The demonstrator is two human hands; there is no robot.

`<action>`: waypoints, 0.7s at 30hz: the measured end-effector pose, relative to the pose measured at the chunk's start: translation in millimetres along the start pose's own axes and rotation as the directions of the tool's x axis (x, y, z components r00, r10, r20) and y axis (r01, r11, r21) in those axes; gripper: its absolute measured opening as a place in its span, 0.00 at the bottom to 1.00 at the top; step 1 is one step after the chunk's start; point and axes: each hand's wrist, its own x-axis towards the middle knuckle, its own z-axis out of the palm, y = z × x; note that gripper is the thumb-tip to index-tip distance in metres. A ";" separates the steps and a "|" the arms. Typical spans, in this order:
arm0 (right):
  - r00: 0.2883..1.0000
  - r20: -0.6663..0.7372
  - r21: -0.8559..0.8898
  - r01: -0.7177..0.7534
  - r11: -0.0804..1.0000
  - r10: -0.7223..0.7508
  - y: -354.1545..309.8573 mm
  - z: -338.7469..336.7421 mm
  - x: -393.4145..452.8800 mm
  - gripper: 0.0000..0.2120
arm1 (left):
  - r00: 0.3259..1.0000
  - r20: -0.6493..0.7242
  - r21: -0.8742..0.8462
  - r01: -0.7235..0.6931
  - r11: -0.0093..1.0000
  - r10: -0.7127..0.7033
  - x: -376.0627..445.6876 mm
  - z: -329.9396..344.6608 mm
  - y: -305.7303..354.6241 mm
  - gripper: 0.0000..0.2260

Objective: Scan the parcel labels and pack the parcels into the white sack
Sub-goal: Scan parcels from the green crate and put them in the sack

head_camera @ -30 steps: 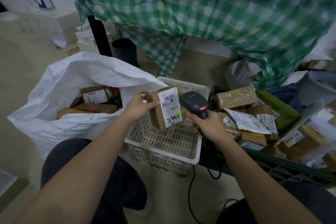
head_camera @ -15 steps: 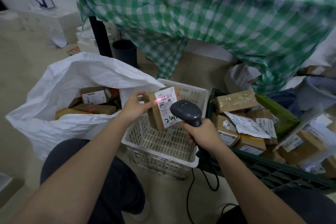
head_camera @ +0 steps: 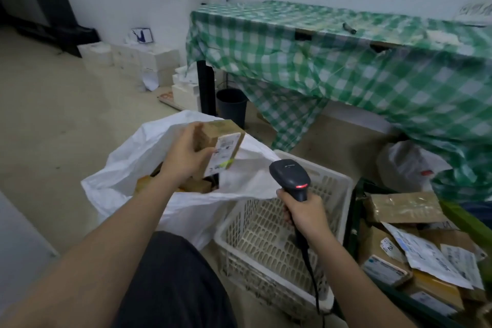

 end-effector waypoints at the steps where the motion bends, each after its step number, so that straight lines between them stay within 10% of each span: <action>1: 1.000 0.011 -0.001 -0.004 1.000 0.004 -0.9 3.1 3.4 0.10 | 0.999 0.033 0.124 -0.033 0.992 0.029 7.5 -4.0 -5.0 0.27; 11: 0.970 -0.198 0.063 -0.134 0.989 0.144 29.8 -83.6 -9.6 0.10 | 0.967 0.229 0.117 -0.142 0.983 0.112 -2.3 84.7 42.8 0.17; 21: 0.782 -0.565 0.197 -0.184 0.963 0.265 81.6 -229.5 -42.5 0.10 | 0.755 0.640 -0.045 -0.148 0.988 0.143 -68.0 269.5 135.7 0.21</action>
